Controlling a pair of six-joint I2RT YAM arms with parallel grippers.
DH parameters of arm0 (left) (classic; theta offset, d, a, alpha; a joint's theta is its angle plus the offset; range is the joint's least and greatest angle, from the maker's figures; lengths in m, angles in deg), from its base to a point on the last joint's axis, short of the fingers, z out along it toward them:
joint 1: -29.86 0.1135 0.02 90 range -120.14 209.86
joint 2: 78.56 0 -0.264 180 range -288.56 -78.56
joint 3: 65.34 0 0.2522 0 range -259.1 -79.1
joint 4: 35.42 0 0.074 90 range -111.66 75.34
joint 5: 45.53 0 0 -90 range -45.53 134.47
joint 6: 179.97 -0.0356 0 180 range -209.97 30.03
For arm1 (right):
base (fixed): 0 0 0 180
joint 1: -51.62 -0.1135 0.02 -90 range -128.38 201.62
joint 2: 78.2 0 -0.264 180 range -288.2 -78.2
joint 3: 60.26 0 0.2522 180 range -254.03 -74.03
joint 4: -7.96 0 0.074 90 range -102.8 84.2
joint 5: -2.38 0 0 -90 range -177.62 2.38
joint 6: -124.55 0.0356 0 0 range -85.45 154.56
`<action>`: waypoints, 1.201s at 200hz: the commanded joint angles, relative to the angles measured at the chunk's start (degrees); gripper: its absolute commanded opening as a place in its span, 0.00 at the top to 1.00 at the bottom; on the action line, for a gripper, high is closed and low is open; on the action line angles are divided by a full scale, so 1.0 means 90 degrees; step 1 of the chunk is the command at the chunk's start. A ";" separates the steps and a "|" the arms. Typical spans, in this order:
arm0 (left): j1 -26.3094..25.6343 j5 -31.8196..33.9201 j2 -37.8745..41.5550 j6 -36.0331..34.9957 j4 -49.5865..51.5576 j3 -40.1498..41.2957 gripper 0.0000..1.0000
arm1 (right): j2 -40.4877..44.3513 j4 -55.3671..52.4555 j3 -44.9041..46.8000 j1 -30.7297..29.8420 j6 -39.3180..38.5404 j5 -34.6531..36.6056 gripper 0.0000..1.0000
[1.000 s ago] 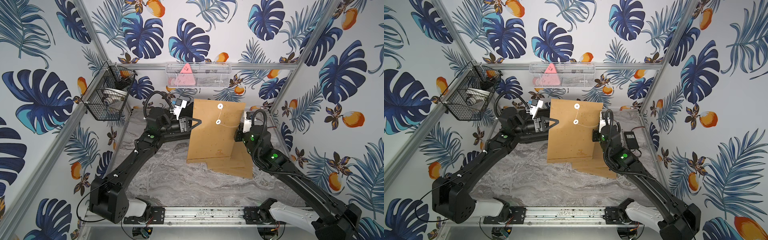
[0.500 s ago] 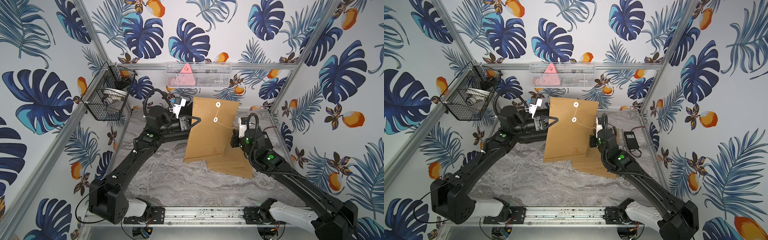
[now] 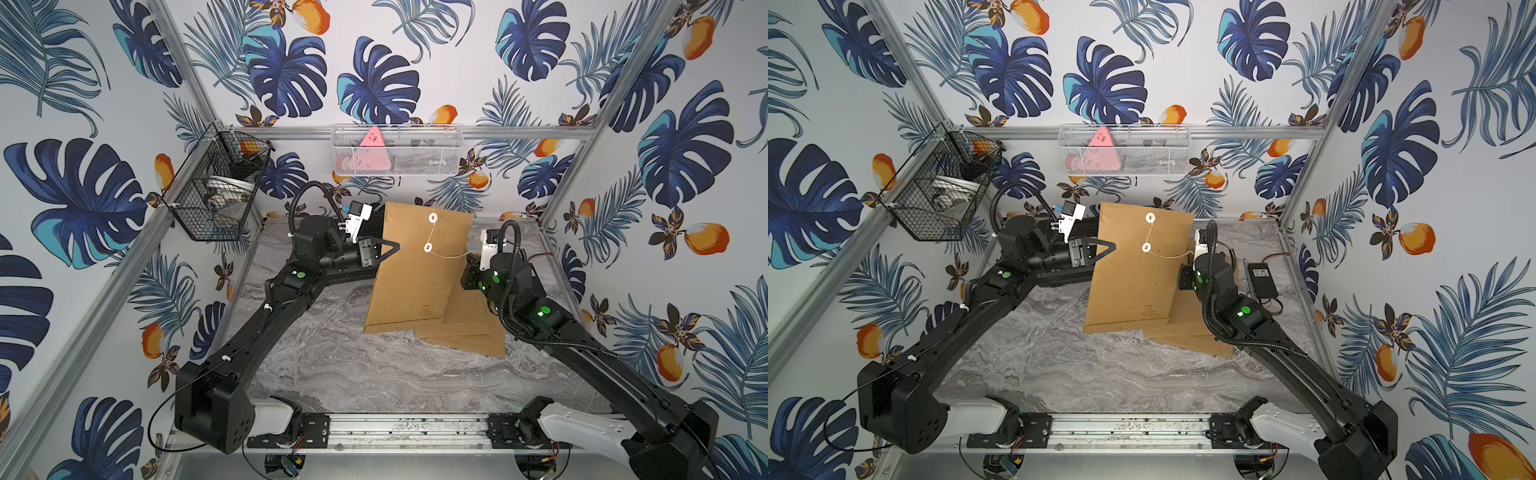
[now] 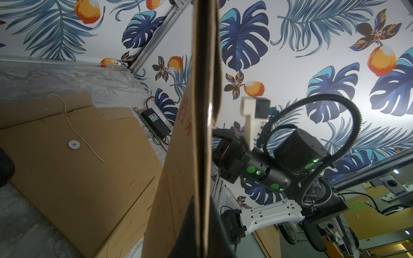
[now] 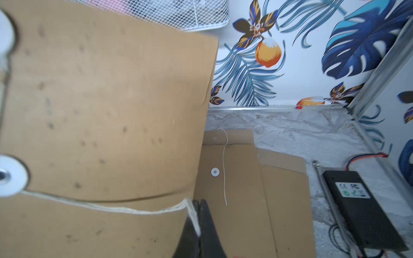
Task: Close the mouth of the file bag
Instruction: Close the file bag.
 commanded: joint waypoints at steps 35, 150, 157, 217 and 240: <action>-0.0082 -0.0356 0.0327 0.0081 -0.0295 0.0389 1.00 | -0.0406 0.0071 -0.0665 -0.0007 -0.1372 0.0245 1.00; -0.0665 -0.0564 0.0587 -0.0046 -0.0326 0.1037 1.00 | -0.0933 -0.1130 -0.1776 0.0092 -0.1515 -0.0637 1.00; -0.0718 -0.0571 0.0586 -0.0116 -0.0243 0.1037 1.00 | -0.0977 -0.1242 -0.1857 0.0091 -0.1507 -0.0716 1.00; -0.0888 -0.0444 0.0588 -0.0448 0.0144 0.1013 1.00 | -0.1161 -0.1936 -0.2191 0.0092 -0.1265 -0.1139 1.00; -0.0906 -0.0355 0.0539 -0.0571 0.0307 0.0969 1.00 | -0.1166 -0.2205 -0.2320 0.0081 -0.1146 -0.1288 1.00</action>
